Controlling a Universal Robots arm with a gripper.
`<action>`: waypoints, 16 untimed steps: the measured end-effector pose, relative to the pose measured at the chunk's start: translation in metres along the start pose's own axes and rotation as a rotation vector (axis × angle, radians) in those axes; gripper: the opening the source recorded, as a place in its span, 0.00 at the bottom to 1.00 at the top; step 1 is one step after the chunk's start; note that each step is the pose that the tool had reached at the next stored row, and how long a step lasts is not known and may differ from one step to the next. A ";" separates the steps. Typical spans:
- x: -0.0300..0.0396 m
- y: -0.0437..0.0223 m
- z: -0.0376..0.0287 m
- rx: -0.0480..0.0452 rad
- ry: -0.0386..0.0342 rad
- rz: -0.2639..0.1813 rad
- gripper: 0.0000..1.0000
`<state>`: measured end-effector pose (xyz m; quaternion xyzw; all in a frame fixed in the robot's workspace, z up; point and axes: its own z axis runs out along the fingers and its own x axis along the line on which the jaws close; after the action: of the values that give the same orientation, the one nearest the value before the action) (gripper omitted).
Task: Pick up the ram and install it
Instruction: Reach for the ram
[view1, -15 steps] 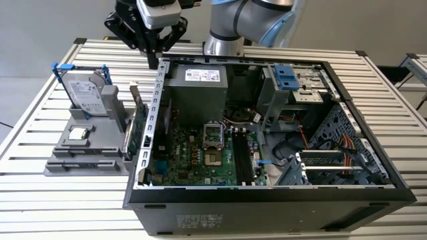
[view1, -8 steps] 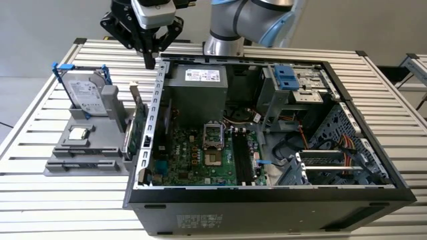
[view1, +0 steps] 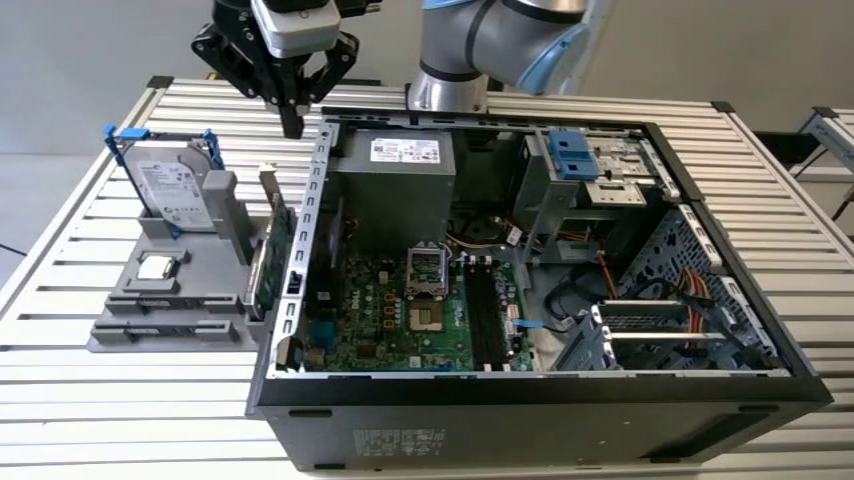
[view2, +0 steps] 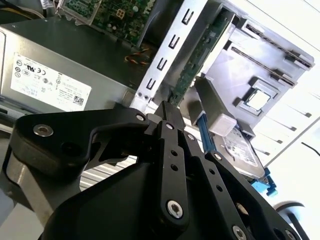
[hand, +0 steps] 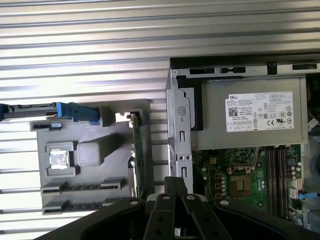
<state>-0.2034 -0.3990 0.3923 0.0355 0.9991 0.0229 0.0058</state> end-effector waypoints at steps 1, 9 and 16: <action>0.0010 -0.0001 0.0000 0.0000 0.0000 0.000 0.00; 0.0069 -0.0005 -0.0001 0.0000 0.0001 0.000 0.00; 0.0115 -0.0008 -0.0001 0.0000 0.0000 0.000 0.00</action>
<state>-0.2150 -0.3989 0.3922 0.0355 0.9991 0.0229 0.0058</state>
